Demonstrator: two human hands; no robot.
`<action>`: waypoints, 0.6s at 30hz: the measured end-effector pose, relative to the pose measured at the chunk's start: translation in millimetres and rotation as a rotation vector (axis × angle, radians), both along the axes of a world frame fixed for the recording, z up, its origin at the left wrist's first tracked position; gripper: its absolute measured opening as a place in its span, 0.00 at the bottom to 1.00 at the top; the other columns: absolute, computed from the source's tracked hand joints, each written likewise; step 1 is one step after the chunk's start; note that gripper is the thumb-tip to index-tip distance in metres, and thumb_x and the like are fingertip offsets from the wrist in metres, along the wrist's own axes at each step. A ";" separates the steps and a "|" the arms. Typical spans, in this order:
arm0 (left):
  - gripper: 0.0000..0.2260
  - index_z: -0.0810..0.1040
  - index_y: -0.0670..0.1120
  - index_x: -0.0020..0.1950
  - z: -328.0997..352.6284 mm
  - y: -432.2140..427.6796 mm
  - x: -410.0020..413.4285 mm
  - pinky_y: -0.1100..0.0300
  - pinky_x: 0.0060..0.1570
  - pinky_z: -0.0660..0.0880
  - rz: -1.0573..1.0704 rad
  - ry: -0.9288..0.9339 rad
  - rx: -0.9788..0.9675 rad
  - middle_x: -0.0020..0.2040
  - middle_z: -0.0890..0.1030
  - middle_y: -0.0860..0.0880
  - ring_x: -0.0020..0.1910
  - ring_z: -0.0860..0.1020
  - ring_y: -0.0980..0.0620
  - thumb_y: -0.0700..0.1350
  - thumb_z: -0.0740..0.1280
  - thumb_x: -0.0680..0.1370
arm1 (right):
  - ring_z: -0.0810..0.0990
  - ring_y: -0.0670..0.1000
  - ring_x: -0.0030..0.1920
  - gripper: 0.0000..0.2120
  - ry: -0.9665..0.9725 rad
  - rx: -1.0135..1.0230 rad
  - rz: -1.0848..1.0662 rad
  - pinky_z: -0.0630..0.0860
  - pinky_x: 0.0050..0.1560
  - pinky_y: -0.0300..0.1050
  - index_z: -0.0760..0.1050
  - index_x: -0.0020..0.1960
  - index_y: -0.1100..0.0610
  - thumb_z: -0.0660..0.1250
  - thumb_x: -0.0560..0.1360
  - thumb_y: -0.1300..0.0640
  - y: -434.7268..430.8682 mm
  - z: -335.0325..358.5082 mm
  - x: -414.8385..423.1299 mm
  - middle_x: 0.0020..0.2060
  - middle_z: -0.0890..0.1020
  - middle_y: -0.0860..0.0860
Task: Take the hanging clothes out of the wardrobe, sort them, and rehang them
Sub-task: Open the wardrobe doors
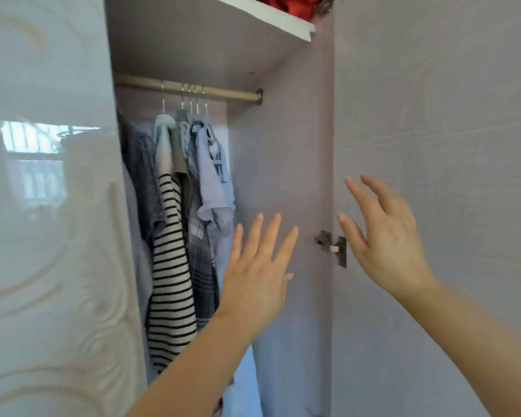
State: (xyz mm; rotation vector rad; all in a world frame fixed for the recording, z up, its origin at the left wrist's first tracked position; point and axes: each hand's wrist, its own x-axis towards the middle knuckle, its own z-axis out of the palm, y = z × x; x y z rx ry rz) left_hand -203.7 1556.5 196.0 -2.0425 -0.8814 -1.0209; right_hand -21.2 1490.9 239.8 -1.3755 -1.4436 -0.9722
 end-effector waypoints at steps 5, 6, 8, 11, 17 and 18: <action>0.32 0.72 0.45 0.68 15.9 15.5 -87.7 0.41 0.67 0.55 0.202 0.012 0.043 0.69 0.70 0.41 0.69 0.67 0.37 0.50 0.75 0.66 | 0.70 0.62 0.65 0.25 -0.003 0.030 0.236 0.67 0.64 0.60 0.68 0.69 0.59 0.56 0.76 0.48 56.7 4.9 -92.5 0.65 0.71 0.60; 0.30 0.72 0.45 0.68 19.2 17.3 -102.4 0.41 0.67 0.55 0.236 0.019 0.056 0.69 0.70 0.41 0.69 0.66 0.37 0.49 0.73 0.68 | 0.69 0.61 0.66 0.25 0.006 0.022 0.279 0.66 0.65 0.59 0.67 0.70 0.58 0.55 0.76 0.48 65.7 6.1 -109.8 0.66 0.71 0.60; 0.25 0.72 0.44 0.68 25.6 20.4 -125.8 0.42 0.68 0.54 0.278 0.031 0.094 0.69 0.71 0.40 0.69 0.66 0.37 0.48 0.65 0.72 | 0.67 0.59 0.67 0.26 0.036 0.007 0.356 0.64 0.66 0.57 0.67 0.70 0.57 0.54 0.76 0.47 82.1 8.8 -141.4 0.67 0.70 0.58; 0.23 0.73 0.40 0.67 32.3 22.9 -144.5 0.45 0.68 0.56 0.295 0.078 0.133 0.66 0.73 0.38 0.68 0.68 0.37 0.44 0.53 0.75 | 0.65 0.55 0.69 0.27 0.087 -0.019 0.468 0.61 0.68 0.53 0.65 0.72 0.55 0.52 0.76 0.45 102.3 12.9 -179.8 0.69 0.68 0.55; 0.27 0.71 0.40 0.68 33.7 26.3 -159.2 0.48 0.72 0.49 0.491 0.203 0.179 0.68 0.72 0.40 0.69 0.67 0.42 0.39 0.39 0.77 | 0.60 0.47 0.72 0.26 0.216 -0.016 0.760 0.57 0.72 0.43 0.59 0.74 0.51 0.51 0.78 0.46 127.6 35.7 -222.4 0.72 0.64 0.51; 0.28 0.70 0.40 0.68 33.1 26.2 -159.4 0.48 0.73 0.47 0.529 0.215 0.183 0.68 0.71 0.40 0.70 0.67 0.43 0.39 0.37 0.77 | 0.59 0.46 0.72 0.25 0.222 -0.019 0.814 0.55 0.71 0.41 0.58 0.74 0.51 0.51 0.78 0.47 130.5 40.6 -226.9 0.72 0.64 0.50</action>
